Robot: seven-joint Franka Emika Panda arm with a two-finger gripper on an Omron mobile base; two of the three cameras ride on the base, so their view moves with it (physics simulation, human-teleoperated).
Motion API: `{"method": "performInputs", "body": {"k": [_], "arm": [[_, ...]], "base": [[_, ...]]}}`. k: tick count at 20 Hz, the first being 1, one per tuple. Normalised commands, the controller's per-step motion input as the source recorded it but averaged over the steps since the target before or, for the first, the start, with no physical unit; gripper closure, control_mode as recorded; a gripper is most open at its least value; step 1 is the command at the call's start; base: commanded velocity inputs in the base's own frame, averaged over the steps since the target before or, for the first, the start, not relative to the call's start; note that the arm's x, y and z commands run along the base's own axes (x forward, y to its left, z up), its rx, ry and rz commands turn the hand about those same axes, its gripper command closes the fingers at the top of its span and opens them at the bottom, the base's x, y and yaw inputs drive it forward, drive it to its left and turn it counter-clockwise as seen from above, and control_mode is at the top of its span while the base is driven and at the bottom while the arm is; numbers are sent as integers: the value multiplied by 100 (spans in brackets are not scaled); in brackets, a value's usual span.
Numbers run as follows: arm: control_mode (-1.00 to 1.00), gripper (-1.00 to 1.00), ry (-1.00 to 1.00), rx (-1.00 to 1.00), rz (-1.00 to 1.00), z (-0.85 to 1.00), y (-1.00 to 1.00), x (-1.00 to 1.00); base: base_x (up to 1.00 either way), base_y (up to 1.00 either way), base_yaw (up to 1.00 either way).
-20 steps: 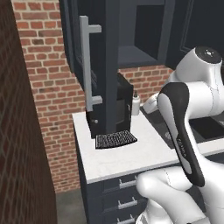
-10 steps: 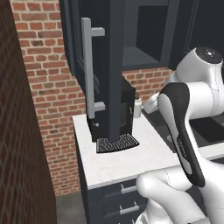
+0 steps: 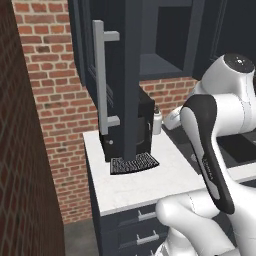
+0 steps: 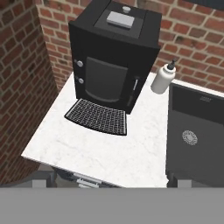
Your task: Gather all objects into one cabinet and sort the glasses and bowls to opposite sides.
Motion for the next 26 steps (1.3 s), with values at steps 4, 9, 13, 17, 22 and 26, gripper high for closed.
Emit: {"method": "performInputs", "body": {"k": [4, 9, 13, 17, 22, 26], "arm": [[100, -100, 0, 0, 0, 0, 0, 0], [-100, -100, 0, 0, 0, 4, 0, 0], [-100, -100, -13, 0, -2, 57, 0, 0], [-100, -100, -26, 0, -14, 76, 3, 0], [-100, -100, -20, 8, -25, 42, 16, 20], [-100, -100, -17, 23, -19, 4, 12, 27]], "base": [[0, 0, 0], [0, 0, 0], [0, 0, 0], [0, 0, 0], [0, 0, 0], [0, 0, 0]]}}
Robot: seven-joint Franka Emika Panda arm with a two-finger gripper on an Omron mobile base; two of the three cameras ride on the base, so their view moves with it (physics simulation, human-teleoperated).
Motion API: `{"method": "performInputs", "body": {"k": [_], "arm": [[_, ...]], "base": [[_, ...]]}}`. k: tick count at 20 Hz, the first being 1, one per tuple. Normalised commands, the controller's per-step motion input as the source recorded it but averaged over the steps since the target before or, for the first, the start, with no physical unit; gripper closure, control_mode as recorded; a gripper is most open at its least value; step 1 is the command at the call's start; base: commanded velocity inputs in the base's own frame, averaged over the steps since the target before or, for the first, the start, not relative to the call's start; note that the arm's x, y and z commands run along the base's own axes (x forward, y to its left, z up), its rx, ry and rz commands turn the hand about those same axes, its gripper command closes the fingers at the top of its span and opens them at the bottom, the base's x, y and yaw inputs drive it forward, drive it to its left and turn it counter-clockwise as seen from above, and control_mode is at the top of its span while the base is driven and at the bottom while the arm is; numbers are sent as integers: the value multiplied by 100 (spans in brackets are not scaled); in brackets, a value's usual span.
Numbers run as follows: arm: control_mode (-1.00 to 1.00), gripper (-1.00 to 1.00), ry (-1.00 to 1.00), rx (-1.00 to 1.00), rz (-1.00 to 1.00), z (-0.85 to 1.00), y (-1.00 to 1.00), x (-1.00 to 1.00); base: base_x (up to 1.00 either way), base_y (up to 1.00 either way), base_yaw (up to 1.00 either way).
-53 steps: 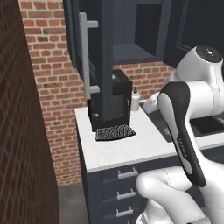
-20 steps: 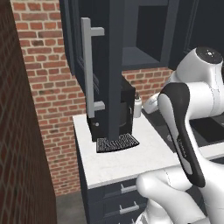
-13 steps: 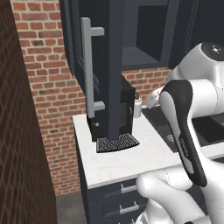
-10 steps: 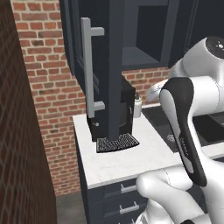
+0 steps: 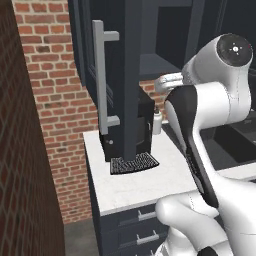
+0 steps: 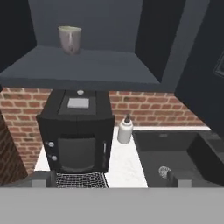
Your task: Gather all objects into one cabinet and sort the glasses and bowls to opposite sides.
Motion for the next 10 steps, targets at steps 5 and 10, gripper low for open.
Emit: {"method": "performInputs", "body": {"k": [5, 10], "arm": [[-100, -100, -16, 33, -6, 0, 4, 27], [-100, -100, -1, 26, 17, 4, 0, 31]], "base": [[0, 0, 0], [0, 0, 0]]}}
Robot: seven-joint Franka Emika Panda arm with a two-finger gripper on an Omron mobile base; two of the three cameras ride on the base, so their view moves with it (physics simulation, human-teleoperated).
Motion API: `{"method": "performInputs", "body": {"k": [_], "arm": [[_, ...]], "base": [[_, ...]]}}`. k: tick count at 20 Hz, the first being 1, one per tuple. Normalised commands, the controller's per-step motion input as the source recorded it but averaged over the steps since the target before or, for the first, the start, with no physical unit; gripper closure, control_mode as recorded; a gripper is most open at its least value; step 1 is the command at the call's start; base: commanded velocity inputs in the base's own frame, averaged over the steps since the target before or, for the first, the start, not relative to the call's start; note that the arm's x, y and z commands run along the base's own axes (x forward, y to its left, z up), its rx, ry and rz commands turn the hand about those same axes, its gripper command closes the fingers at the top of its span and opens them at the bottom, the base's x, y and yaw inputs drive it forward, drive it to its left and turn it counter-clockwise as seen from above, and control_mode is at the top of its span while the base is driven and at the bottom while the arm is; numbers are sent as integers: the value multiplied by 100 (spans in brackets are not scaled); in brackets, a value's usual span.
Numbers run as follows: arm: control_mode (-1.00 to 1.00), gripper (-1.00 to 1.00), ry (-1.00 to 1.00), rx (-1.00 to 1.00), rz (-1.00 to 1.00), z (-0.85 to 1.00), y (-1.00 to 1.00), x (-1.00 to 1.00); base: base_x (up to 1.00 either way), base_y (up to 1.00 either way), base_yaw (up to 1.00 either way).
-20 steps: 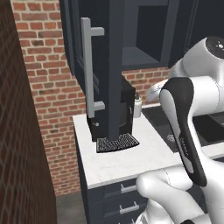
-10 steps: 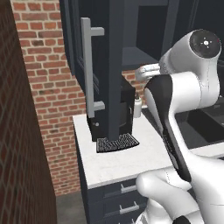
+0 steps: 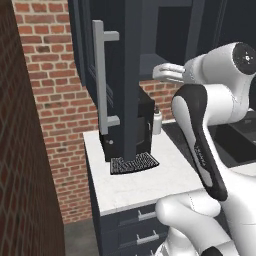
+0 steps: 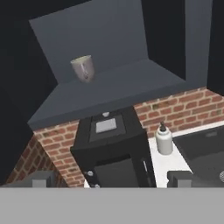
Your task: Gather all objects into one cabinet and sort the glasses and bowls to opposite sides.
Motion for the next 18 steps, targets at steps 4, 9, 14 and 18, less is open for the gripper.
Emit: {"method": "performInputs", "body": {"k": [4, 9, 14, 18], "arm": [[-100, -100, 3, 0, 0, 0, 1, 1], [-100, -100, -17, -5, 8, 51, 30, 11], [-100, -100, -25, -3, 43, 60, 19, 33], [-100, -100, 2, -1, 5, 0, 12, 1]], "base": [[0, 0, 0], [0, 0, 0], [0, 0, 0], [0, 0, 0]]}}
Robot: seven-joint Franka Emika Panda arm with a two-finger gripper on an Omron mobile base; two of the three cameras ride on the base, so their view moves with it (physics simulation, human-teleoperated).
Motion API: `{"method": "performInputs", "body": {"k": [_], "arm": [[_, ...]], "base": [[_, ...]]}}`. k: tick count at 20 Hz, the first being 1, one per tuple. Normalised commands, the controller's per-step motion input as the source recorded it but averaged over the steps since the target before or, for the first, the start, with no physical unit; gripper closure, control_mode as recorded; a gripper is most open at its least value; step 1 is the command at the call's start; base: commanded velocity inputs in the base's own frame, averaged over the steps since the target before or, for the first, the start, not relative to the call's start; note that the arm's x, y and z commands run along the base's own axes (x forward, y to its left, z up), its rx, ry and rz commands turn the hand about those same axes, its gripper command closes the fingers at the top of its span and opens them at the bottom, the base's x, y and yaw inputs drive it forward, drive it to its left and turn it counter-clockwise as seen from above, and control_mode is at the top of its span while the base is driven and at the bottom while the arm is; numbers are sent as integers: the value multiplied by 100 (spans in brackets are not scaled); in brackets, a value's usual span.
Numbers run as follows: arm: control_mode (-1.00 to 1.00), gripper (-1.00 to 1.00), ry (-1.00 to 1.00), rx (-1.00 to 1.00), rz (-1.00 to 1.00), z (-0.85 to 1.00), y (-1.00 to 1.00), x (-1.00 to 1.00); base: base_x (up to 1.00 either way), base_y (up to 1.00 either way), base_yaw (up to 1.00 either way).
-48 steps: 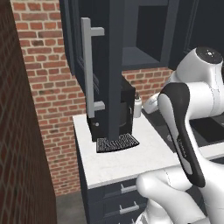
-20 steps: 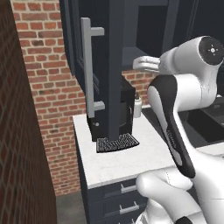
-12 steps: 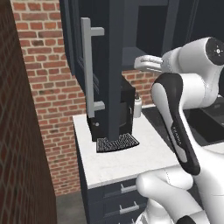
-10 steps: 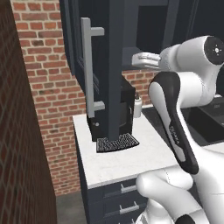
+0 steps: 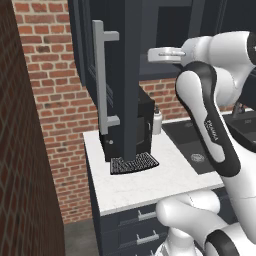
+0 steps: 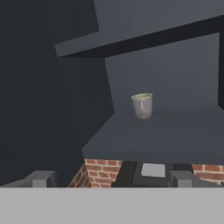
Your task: Gather all objects into one cabinet and sort the glasses and bowls to opposite sides.
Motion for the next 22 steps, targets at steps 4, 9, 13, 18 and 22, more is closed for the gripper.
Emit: {"method": "performInputs", "body": {"k": [4, 9, 13, 18, 22], "arm": [[-100, -100, 0, -7, 4, -13, -35, 2], [-100, -100, 0, -15, 1, -18, 2, 28], [-100, -100, -6, -12, -15, 16, 45, 24], [-100, -100, -3, -7, -11, 7, 29, 16], [-100, -100, 0, 0, 0, 0, 0, 5]], "base": [[0, 0, 0], [0, 0, 0], [0, 0, 0], [0, 0, 0], [0, 0, 0]]}}
